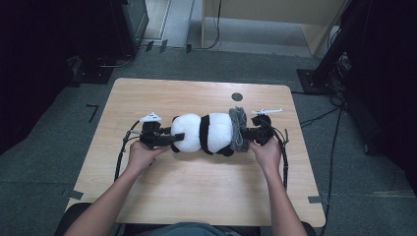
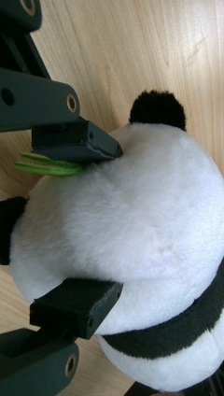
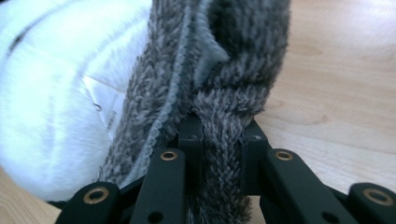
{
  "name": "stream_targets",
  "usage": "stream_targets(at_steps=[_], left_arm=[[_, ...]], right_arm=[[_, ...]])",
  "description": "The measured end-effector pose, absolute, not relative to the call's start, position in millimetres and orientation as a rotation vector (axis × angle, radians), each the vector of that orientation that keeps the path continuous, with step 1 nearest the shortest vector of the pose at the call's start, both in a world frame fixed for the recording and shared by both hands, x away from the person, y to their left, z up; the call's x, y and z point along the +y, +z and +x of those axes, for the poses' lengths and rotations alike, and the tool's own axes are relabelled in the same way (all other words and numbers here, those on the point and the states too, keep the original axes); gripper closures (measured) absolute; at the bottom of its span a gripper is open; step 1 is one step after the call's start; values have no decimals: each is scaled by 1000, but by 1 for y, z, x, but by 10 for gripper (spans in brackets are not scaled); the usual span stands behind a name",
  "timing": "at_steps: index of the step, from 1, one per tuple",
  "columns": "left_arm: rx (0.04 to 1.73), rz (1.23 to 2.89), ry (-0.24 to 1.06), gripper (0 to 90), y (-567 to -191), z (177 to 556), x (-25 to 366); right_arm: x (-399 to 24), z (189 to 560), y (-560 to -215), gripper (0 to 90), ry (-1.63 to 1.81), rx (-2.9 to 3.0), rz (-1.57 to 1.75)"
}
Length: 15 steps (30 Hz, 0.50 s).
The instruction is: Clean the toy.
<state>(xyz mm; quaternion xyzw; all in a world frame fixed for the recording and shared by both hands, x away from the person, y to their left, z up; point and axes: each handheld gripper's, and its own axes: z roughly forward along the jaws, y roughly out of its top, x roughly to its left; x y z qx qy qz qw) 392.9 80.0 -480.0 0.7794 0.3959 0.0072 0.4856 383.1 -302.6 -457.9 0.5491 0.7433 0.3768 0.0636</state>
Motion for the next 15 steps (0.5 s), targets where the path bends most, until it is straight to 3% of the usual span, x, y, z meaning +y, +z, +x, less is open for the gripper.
stream_targets(at_steps=[15], left_arm=[[973,1897,11,374,-480,393,81]], right_arm=[[-293,391,-485,771,1002,2345,1706]])
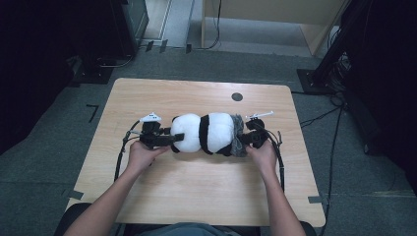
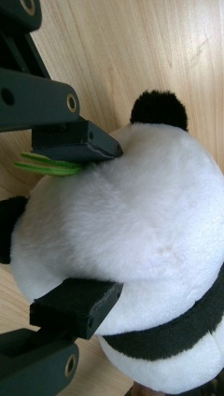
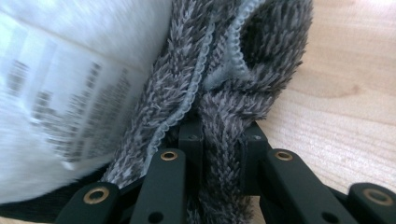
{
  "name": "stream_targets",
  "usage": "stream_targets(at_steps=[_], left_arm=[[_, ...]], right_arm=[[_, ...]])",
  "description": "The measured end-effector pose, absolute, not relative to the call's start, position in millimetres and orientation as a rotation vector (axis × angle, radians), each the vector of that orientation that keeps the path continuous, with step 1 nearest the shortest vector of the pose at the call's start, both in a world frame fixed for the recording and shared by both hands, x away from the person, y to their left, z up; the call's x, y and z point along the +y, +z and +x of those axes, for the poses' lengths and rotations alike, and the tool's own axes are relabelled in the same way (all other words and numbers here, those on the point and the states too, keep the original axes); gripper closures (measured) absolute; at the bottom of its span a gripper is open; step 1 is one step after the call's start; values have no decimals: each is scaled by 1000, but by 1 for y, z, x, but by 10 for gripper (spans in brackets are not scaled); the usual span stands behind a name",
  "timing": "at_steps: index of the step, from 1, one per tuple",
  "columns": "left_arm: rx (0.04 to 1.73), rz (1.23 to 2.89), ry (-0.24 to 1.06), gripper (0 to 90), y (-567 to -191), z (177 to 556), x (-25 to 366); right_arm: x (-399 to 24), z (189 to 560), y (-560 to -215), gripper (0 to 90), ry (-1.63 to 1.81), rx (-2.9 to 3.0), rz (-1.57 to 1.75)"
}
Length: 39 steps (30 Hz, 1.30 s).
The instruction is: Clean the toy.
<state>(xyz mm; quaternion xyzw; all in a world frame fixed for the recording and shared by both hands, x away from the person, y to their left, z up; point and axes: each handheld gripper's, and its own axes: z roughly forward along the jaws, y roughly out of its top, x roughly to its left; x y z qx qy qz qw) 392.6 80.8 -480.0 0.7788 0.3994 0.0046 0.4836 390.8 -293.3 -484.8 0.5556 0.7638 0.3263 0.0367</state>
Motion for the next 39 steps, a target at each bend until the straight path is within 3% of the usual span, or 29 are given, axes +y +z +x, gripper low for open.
stream_targets(at_steps=[5,13,18,28,39], left_arm=[[973,1897,9,373,-480,393,82],[969,1907,31,377,-479,391,81],[978,1903,30,406,-477,389,80],[980,1902,59,414,-476,385,78],[995,1886,92,420,-474,376,76]], right_arm=[[-300,392,-483,770,967,2354,1716],[-324,376,-440,773,1065,2237,1649],[-317,366,-408,779,1112,2230,1579],[-273,343,-339,780,1223,2272,1346],[-193,366,-349,778,1258,2507,1145]])
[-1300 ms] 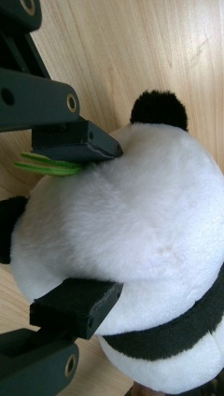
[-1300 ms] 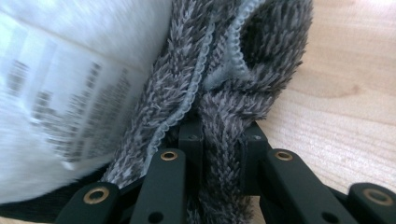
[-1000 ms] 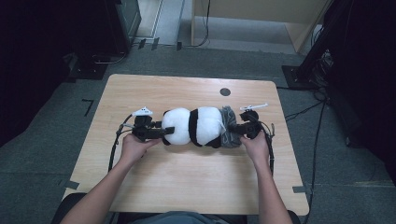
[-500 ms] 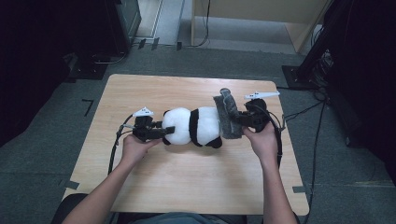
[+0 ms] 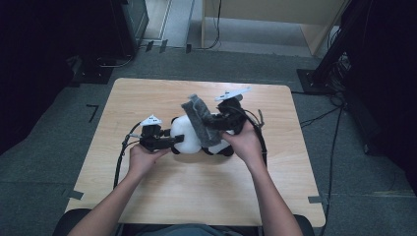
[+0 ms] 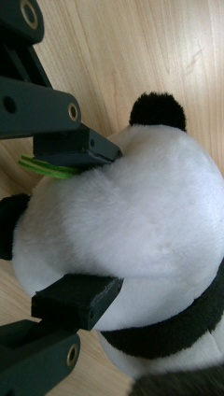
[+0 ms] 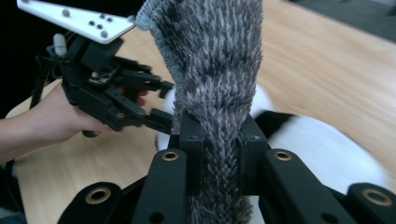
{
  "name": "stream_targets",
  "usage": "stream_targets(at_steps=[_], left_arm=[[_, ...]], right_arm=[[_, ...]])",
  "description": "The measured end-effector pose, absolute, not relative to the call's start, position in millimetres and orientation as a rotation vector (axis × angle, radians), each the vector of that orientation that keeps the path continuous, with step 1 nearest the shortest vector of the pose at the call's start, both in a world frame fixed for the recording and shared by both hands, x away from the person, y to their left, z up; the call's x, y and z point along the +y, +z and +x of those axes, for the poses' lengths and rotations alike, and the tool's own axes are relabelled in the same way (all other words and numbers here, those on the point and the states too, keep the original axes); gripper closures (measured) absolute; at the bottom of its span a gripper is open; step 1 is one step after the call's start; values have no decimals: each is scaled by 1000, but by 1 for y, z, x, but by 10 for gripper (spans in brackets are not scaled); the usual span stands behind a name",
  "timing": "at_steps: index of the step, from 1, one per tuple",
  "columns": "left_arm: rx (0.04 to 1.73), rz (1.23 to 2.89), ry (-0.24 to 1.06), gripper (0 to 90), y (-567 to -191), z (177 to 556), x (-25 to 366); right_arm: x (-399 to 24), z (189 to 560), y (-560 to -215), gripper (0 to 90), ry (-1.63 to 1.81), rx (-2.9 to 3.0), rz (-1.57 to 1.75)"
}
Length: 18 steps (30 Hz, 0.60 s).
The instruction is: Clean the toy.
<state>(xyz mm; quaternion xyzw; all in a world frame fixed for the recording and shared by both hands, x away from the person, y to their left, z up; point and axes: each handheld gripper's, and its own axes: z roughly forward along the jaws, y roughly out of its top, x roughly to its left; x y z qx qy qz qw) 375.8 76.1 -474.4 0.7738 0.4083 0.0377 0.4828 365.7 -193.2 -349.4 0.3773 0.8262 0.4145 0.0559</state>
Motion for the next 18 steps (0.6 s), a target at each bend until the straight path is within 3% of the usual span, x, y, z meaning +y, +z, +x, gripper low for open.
stream_targets(at_steps=[9,18], left_arm=[[1006,1884,111,419,-473,370,77],[1004,1891,131,418,-476,370,76]], right_arm=[[-139,381,-385,780,1207,2667,1115],[-135,382,-408,779,1155,2631,1093]])
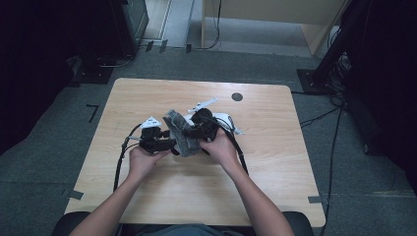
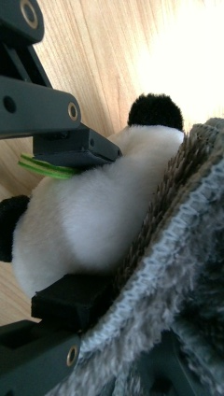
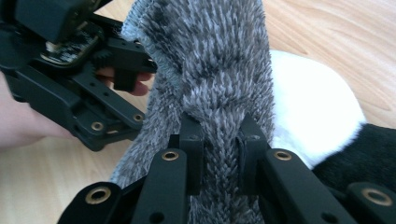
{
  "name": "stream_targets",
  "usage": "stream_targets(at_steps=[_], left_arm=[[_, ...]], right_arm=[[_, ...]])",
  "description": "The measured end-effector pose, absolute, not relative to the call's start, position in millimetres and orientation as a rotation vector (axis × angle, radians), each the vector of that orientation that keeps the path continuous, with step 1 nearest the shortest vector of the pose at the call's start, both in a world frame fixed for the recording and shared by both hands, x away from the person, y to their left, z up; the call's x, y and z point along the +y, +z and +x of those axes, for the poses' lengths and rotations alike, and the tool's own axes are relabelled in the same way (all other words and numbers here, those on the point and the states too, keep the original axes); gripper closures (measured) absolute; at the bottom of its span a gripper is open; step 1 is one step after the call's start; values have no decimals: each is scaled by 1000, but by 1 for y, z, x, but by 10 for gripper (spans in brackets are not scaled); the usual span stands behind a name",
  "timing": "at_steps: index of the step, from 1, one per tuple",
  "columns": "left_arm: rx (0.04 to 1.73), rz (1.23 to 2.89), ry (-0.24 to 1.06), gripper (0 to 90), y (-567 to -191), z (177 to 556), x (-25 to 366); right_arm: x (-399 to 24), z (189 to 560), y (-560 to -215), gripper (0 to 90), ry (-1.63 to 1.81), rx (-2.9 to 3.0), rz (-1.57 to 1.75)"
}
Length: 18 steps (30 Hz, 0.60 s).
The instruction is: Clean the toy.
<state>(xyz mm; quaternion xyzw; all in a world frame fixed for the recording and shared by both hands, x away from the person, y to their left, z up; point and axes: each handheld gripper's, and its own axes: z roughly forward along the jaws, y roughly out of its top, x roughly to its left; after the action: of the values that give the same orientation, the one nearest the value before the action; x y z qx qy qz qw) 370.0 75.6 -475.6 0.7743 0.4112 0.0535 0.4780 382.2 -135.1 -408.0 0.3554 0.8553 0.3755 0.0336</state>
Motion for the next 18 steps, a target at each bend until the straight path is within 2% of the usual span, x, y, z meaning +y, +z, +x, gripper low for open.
stream_targets(at_steps=[18], left_arm=[[991,1927,125,419,-477,373,78]], right_arm=[[-183,382,-409,758,1211,2517,1240]])
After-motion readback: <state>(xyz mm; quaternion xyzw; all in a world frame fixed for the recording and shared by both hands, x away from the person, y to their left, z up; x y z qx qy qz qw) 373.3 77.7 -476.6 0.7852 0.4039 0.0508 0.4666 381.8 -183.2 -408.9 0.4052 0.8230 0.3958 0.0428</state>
